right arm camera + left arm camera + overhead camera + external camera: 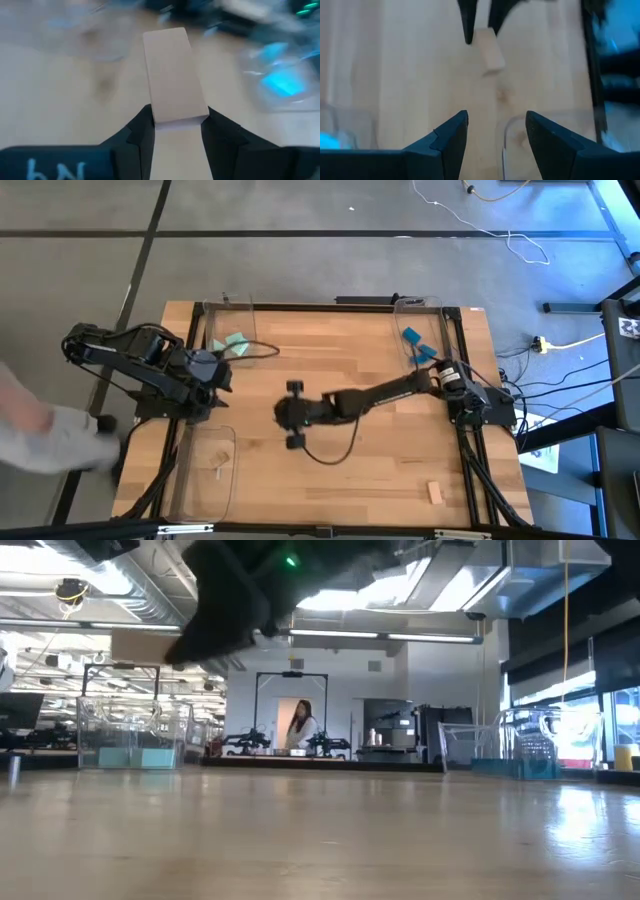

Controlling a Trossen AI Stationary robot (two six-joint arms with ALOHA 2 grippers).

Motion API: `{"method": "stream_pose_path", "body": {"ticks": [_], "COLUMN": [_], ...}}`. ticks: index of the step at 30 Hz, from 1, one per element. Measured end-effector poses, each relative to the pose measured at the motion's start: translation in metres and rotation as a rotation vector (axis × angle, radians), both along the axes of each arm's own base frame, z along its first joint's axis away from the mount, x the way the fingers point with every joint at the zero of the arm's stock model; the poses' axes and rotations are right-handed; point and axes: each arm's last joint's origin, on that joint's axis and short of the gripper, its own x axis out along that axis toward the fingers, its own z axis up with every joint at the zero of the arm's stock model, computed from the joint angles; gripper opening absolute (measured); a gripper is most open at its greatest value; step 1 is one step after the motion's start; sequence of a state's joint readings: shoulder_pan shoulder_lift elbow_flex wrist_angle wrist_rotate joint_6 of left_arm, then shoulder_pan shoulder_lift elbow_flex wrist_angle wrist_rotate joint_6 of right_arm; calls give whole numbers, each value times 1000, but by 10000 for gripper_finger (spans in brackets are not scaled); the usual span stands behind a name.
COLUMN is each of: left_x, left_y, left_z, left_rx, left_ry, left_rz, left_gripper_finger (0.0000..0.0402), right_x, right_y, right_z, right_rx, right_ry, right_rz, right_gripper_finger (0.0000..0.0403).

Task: Sort & place blocks by color
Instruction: Put the left brown block into the bottom transparent bin

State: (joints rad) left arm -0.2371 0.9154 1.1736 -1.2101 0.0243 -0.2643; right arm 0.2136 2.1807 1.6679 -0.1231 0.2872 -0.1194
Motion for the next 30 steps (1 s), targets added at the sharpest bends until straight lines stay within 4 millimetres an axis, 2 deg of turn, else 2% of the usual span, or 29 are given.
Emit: {"method": "stream_pose_path", "body": {"ticks": [6, 10, 16, 23, 30], "left_x": [1, 2, -6, -27, -41], "left_y": [5, 6, 10, 17, 21], "left_z": [0, 5, 15, 23, 25], "left_rx": [-33, -69, -173, -259, -377], "left_ry": [-12, -84, -200, -300, -309], "left_rz": [325, 435, 563, 719, 844], "left_gripper_finger": [193, 193, 193, 193, 193], "right_x": [14, 17, 18, 19, 24], "right_y": [-14, -19, -26, -28, -27], "right_z": [46, 63, 69, 73, 86], "right_rx": [-171, -266, -384, -457, -498], "right_ry": [-84, -99, -88, -99, -216], "right_rz": [-54, -55, -100, -161, -156], "right_gripper_finger": [129, 129, 129, 129, 129]}}
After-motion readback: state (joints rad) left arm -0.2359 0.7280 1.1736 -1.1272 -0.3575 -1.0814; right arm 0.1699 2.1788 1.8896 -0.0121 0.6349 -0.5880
